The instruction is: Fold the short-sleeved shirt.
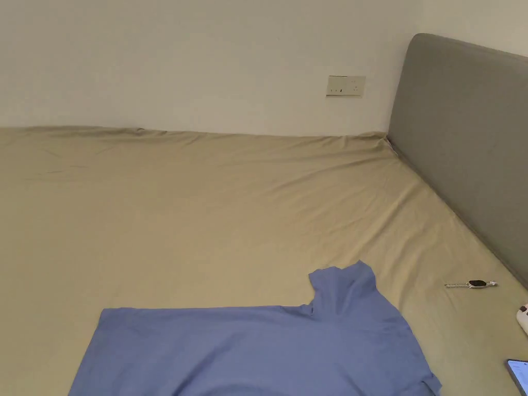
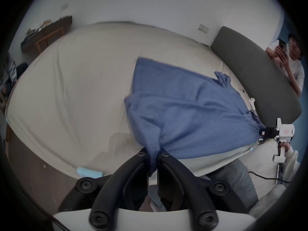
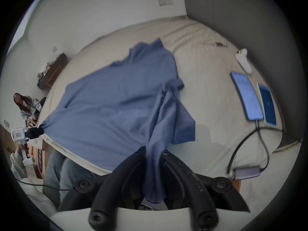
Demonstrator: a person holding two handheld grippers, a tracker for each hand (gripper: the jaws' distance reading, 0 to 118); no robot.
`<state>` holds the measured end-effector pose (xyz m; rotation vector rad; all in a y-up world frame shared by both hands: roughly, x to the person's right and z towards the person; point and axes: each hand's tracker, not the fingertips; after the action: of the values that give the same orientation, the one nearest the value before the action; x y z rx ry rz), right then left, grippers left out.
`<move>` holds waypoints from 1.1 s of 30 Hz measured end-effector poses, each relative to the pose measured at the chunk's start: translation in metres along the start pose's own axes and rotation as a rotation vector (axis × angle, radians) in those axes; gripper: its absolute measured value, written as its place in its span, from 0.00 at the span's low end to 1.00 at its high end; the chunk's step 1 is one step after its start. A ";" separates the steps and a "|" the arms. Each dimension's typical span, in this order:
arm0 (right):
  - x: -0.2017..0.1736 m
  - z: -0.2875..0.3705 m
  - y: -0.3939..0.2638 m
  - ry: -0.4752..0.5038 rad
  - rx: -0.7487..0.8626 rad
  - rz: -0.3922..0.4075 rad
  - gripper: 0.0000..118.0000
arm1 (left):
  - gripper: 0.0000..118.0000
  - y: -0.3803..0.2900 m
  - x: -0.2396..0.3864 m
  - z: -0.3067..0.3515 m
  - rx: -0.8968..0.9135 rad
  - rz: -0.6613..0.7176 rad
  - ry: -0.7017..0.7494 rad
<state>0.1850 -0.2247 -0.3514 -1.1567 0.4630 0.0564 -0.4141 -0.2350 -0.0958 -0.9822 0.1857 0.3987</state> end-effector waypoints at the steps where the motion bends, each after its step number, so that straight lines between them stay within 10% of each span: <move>1: 0.000 -0.011 -0.006 -0.007 -0.017 0.008 0.10 | 0.06 -0.006 -0.002 -0.007 -0.014 0.000 0.004; 9: 0.006 -0.031 -0.023 -0.012 -0.014 -0.069 0.11 | 0.07 -0.021 -0.018 -0.049 -0.036 0.078 0.030; 11: 0.002 -0.022 -0.022 -0.077 0.011 -0.006 0.35 | 0.27 -0.017 -0.013 -0.044 -0.008 0.032 0.066; 13: 0.004 -0.004 -0.019 -0.071 0.066 -0.014 0.87 | 0.92 -0.010 -0.010 -0.032 -0.003 -0.010 0.156; 14: 0.004 0.011 -0.017 -0.041 0.148 -0.035 1.00 | 1.00 -0.007 -0.004 -0.021 0.035 -0.023 0.122; 21: -0.015 0.106 0.014 0.093 0.582 -0.125 0.94 | 0.95 0.034 0.019 0.064 0.407 0.059 -0.006; 24: -0.028 0.120 0.025 0.130 0.647 -0.168 0.11 | 0.13 0.062 0.025 0.078 0.459 0.099 -0.098; 25: -0.033 0.121 0.030 0.100 0.651 -0.179 0.01 | 0.00 0.073 0.026 0.073 0.454 0.101 -0.080; 33: -0.056 0.100 0.058 0.148 0.615 -0.192 0.00 | 0.00 0.200 0.006 -0.028 0.275 -0.009 -0.062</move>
<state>0.1502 -0.1005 -0.3484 -0.5956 0.4549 -0.3215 -0.4897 -0.1588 -0.2675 -0.6994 0.1746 0.3834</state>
